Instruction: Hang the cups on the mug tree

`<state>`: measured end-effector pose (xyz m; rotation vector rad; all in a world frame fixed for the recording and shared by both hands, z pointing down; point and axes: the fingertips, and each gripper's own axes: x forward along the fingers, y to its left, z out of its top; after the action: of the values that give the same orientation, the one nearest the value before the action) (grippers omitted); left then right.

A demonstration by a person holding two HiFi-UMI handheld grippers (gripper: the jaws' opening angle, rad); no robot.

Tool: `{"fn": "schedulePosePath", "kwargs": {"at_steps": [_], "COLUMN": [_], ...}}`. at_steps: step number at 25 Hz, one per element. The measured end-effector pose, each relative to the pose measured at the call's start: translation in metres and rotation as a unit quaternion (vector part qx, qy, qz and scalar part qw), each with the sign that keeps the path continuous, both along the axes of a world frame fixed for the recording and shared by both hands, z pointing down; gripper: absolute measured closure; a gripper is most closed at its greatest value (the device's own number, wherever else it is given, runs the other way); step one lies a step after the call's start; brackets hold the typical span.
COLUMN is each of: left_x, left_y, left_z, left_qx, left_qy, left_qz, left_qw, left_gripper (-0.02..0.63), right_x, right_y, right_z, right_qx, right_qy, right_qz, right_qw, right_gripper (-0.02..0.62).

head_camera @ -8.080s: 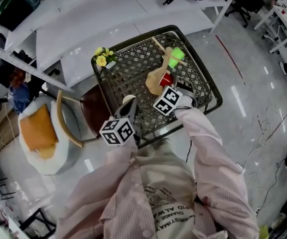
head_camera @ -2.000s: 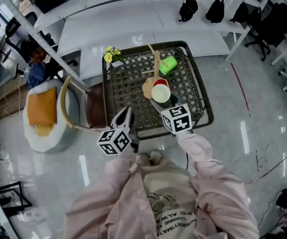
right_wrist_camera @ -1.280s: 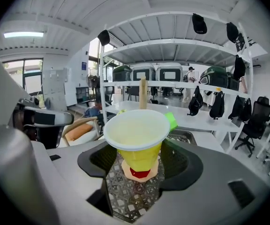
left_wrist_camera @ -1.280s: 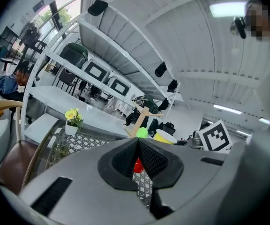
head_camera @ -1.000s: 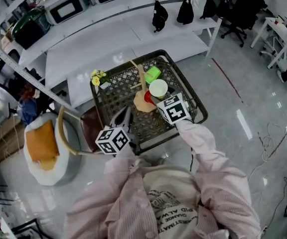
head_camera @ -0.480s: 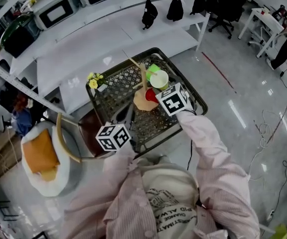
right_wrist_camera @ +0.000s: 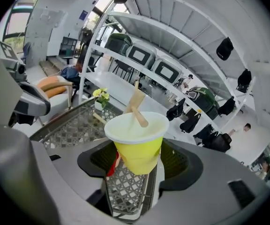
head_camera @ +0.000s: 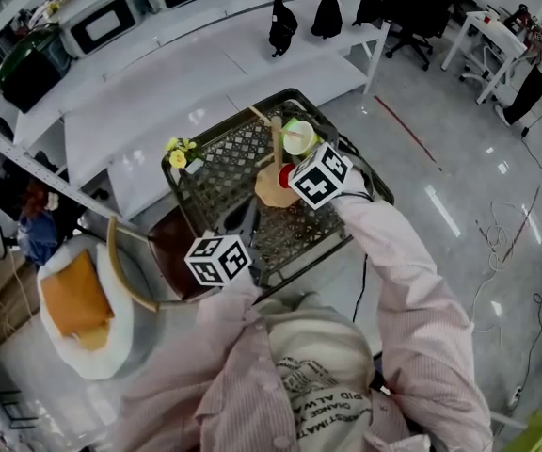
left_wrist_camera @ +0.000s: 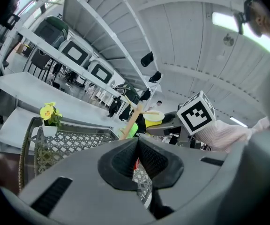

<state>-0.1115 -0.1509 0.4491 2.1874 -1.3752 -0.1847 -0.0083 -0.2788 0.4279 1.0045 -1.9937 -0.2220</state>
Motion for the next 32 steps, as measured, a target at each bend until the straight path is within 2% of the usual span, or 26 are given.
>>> {"fn": "schedulePosePath", "kwargs": {"at_steps": [8,12,17,23,27,32], "left_x": [-0.007,-0.012,-0.015,-0.011,-0.009,-0.01], "left_y": [0.001,0.001,0.0,-0.004,-0.004,-0.004], "left_z": [0.0,0.001,0.005,0.005,0.003,0.003], "left_qx": [0.003,0.002,0.001,0.007,0.008,0.007], "left_qy": [0.003,0.004,0.009,0.016,0.018,0.018], "left_qz": [0.014,0.016,0.017,0.022,0.025,0.027], "left_qw": [0.9999,0.9999,0.9998,0.9996,0.9995,0.9995], "left_gripper": [0.607,0.607,0.607,0.607,0.607,0.607], "right_x": [-0.007,-0.007,-0.008,-0.011,-0.017,-0.022], "right_y": [-0.004,-0.007,-0.006,-0.003,0.005,0.006], "right_z": [-0.003,-0.008,-0.009,-0.009,-0.011,-0.011], "right_qx": [0.037,0.058,0.068,0.075,0.079,0.082], "right_qy": [0.093,0.142,0.182,0.242,0.264,0.272], "right_qz": [-0.014,-0.021,-0.033,-0.063,-0.082,-0.09], "right_qw": [0.995,0.988,0.98,0.965,0.958,0.955], "right_gripper": [0.308,0.307,0.308,0.307,0.307,0.307]}}
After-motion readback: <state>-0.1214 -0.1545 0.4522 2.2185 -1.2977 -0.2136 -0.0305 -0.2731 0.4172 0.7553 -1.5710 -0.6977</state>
